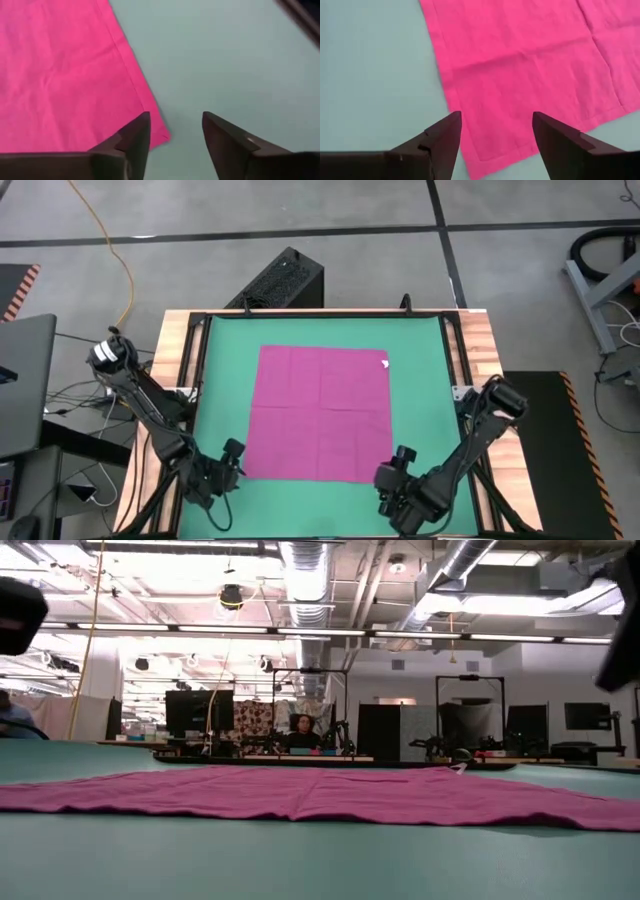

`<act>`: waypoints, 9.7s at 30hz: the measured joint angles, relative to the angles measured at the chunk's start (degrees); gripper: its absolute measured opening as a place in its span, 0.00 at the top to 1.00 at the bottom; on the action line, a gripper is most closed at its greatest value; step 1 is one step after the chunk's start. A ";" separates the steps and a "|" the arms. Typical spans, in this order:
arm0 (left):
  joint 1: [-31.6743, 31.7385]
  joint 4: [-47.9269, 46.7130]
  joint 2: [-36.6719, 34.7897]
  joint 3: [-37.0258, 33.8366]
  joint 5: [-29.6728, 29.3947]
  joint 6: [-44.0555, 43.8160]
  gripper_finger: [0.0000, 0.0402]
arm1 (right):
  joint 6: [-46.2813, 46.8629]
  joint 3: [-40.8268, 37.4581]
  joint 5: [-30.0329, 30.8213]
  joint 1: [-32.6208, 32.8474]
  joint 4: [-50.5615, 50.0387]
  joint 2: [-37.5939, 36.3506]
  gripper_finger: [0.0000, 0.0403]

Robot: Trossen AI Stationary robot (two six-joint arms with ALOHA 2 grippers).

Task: Roll towel
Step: Fold the pink towel

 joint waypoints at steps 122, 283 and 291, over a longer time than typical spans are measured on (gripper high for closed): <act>-7.47 -8.64 17.22 4.52 -18.97 -29.48 1.00 | 11.34 -8.43 -2.37 2.09 9.93 0.02 0.97; 66.89 14.98 0.02 -2.10 -24.05 37.18 1.00 | -12.69 -1.40 4.80 -55.23 -20.11 -5.62 0.97; 67.02 13.44 0.02 -2.08 -24.05 36.07 1.00 | -12.68 -1.40 4.02 -55.25 -20.15 -5.62 0.92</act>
